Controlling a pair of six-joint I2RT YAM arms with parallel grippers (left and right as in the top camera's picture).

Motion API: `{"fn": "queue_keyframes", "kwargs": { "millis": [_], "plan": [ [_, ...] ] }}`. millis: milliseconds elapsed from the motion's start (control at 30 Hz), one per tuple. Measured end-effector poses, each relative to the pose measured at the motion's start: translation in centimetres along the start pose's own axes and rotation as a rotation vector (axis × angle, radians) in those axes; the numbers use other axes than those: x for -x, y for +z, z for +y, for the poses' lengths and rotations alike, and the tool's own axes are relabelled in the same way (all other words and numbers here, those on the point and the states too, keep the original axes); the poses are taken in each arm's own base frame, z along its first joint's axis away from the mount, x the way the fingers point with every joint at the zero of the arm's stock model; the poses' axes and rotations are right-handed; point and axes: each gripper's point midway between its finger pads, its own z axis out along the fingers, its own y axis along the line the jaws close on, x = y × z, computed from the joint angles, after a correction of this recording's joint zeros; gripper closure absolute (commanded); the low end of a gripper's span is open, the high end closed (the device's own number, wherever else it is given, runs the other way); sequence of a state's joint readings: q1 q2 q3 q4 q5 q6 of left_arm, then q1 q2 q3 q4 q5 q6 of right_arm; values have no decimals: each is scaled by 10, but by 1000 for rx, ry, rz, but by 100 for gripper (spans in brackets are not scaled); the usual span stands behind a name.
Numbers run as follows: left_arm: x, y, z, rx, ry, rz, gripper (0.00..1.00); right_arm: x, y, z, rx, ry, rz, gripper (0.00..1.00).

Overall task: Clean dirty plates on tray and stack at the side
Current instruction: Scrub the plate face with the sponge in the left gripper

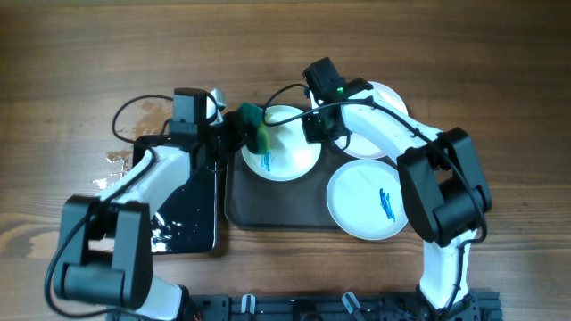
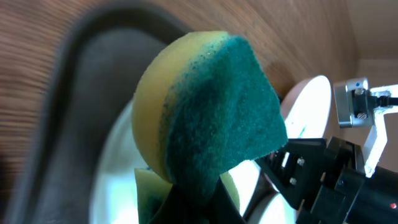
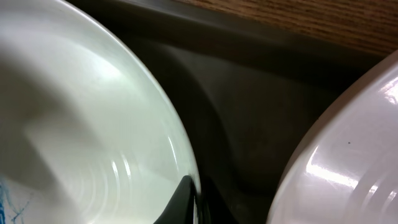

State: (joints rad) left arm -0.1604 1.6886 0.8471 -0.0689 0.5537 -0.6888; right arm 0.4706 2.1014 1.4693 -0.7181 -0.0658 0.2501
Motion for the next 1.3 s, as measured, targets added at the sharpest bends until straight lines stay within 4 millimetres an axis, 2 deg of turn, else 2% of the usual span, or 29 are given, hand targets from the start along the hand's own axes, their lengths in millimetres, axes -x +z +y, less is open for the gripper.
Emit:
{"fn": "queue_keyframes", "kwargs": {
  "millis": [100,233,333,467,633,800,1000,1300],
  "plan": [
    [-10,21,-9,-47,-40,38,96,0,0,0,0,0,0,96],
    [-49,52,-9,-22,-100,146,96,0,0,0,0,0,0,96],
    [-64,61,-5,15,-116,178,96,-1,0,0,-1,0,5,96],
    [-64,56,8,104,-159,187,96,-3,0,0,1,0,11,96],
    [-54,42,28,170,-175,174,96,-6,0,9,23,-12,23,96],
    [-47,36,36,212,-143,145,96,-8,0,14,43,-16,28,96],
    [-36,24,53,344,-121,76,96,-9,0,22,67,-26,33,96],
    [-18,6,75,508,-95,-41,96,-9,0,23,71,-26,33,96]
  ]
}}
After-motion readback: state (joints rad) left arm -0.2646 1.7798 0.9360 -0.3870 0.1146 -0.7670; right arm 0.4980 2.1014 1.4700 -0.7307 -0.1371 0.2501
